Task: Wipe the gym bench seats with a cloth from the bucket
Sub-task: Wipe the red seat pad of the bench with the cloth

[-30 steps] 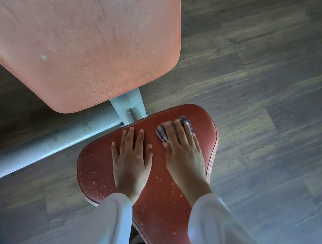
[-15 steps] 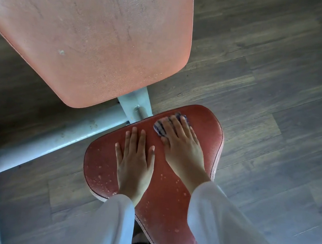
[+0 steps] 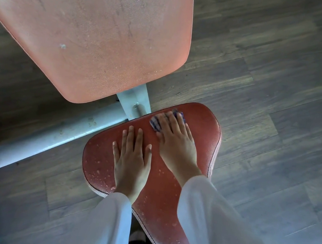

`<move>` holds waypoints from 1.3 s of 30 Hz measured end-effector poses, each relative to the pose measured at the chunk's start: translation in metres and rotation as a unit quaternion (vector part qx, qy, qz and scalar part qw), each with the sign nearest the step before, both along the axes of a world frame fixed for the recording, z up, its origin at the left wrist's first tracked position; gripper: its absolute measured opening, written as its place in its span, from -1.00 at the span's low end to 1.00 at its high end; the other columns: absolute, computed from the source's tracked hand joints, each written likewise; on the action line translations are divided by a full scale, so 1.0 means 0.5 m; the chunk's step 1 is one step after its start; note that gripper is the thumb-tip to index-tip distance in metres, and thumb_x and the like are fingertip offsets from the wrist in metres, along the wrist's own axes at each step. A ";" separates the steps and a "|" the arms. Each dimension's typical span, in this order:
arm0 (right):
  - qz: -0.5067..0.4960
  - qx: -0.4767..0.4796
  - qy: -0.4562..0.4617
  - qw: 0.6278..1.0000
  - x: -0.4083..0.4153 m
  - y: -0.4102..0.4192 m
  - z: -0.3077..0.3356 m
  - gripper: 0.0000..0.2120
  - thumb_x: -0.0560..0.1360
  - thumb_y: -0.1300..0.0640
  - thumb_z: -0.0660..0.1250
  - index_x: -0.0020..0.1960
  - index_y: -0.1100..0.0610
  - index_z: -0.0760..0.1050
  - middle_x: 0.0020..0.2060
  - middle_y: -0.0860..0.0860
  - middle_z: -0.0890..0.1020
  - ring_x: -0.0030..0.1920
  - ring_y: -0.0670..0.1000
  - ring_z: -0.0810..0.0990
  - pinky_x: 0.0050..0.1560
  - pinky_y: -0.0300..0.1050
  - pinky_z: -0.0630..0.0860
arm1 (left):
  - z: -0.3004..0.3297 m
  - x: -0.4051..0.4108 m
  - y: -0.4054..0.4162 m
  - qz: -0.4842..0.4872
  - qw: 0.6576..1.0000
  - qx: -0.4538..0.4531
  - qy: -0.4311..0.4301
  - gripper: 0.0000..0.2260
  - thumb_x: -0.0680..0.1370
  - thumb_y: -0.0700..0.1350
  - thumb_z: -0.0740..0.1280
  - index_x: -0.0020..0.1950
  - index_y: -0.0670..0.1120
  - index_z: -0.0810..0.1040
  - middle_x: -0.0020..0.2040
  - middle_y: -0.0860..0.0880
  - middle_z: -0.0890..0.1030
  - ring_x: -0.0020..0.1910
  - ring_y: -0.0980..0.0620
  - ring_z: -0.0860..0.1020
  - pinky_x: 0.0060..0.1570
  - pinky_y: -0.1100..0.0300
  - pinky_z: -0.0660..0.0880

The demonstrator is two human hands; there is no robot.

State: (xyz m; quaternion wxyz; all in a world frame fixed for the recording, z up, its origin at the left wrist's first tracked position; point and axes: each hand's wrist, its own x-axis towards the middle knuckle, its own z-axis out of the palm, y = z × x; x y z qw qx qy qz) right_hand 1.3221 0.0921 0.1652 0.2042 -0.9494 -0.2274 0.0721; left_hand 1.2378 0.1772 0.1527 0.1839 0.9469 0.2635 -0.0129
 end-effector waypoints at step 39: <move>-0.231 -0.018 -0.012 0.973 -0.130 -0.102 0.025 -0.54 0.51 0.07 0.10 0.36 0.24 0.34 0.31 0.28 0.42 0.32 0.33 0.35 0.27 0.22 0.33 | 0.021 -0.066 -0.005 -0.047 0.998 -0.020 0.027 -0.35 0.50 0.17 -0.18 0.47 -0.12 0.24 0.50 -0.15 0.20 0.50 -0.15 0.11 0.43 -0.13 0.00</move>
